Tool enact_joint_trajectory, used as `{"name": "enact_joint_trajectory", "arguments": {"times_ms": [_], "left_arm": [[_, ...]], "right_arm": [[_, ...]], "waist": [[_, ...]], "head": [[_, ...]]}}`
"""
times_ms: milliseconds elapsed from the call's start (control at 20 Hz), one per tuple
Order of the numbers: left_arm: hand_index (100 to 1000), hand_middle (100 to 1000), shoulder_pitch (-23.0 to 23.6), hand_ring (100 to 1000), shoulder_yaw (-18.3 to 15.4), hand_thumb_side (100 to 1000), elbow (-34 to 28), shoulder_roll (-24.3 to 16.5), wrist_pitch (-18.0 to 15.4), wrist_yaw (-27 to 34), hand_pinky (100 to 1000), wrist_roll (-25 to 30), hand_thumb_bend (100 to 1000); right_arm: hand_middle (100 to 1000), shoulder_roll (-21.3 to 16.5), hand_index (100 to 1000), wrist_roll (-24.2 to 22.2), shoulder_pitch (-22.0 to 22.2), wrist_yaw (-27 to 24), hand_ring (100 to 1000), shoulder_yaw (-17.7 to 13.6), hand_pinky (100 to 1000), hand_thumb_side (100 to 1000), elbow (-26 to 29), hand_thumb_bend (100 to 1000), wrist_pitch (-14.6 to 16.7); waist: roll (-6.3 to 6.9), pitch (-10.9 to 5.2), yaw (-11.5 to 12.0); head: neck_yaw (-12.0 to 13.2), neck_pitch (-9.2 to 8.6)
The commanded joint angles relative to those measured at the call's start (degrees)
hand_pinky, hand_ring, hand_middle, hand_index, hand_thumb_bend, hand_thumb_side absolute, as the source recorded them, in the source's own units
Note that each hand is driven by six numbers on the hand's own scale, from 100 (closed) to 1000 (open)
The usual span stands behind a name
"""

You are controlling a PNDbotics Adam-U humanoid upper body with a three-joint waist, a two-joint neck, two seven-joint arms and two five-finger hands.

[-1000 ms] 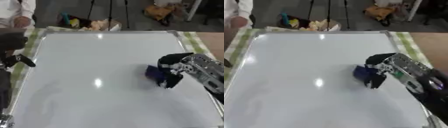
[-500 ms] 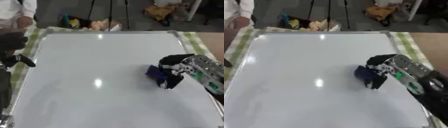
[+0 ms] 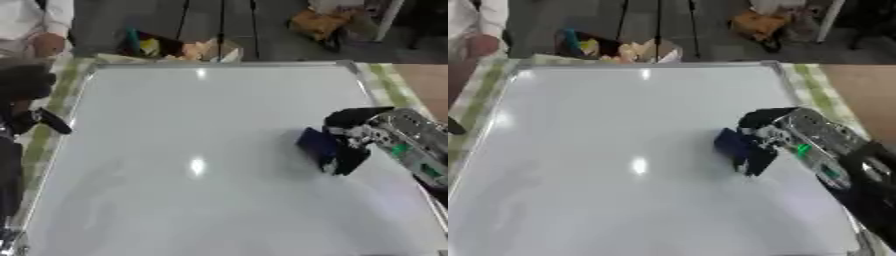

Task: Wipe the whiteboard clean with a brush.

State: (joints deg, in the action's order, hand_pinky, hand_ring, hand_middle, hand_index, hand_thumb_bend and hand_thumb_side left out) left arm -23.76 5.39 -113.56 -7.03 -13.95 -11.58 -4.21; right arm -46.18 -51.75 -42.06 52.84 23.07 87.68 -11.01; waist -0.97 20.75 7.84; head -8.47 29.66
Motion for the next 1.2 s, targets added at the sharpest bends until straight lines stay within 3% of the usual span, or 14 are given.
{"name": "enact_joint_trajectory", "arguments": {"times_ms": [50,400,700,1200], "left_arm": [[687,753,-0.5,799,0.1,967,-1.0,-0.5,0.0,0.0,420,0.3,100],[686,754,-0.4,800,0.2,968,-1.0,-0.5,0.0,0.0,420,0.4,100],[687,754,-0.5,800,0.3,967,-1.0,-0.5,0.0,0.1,421,0.4,100],[688,753,-0.7,800,0.4,965,-1.0,-0.5,-0.1,0.2,422,0.6,100]], "right_arm": [[259,-1.3,198,-0.2,0.0,1.4,557,-0.9,356,384,-1.4,100,-1.1],[254,-1.0,197,-0.2,-0.1,1.2,553,-1.1,351,384,-1.2,100,-1.2],[250,-1.7,197,-0.2,0.1,-0.4,547,-0.1,348,386,2.2,100,-0.4],[248,-2.3,199,-0.2,-0.9,-2.1,546,4.3,357,385,3.4,100,6.2]], "waist": [[0.14,-1.03,-0.1],[0.19,-0.94,0.0],[0.1,-1.0,0.0],[-0.36,-1.44,0.2]], "head": [[0.1,-0.32],[0.1,-0.24],[0.0,-0.14],[-0.1,0.15]]}}
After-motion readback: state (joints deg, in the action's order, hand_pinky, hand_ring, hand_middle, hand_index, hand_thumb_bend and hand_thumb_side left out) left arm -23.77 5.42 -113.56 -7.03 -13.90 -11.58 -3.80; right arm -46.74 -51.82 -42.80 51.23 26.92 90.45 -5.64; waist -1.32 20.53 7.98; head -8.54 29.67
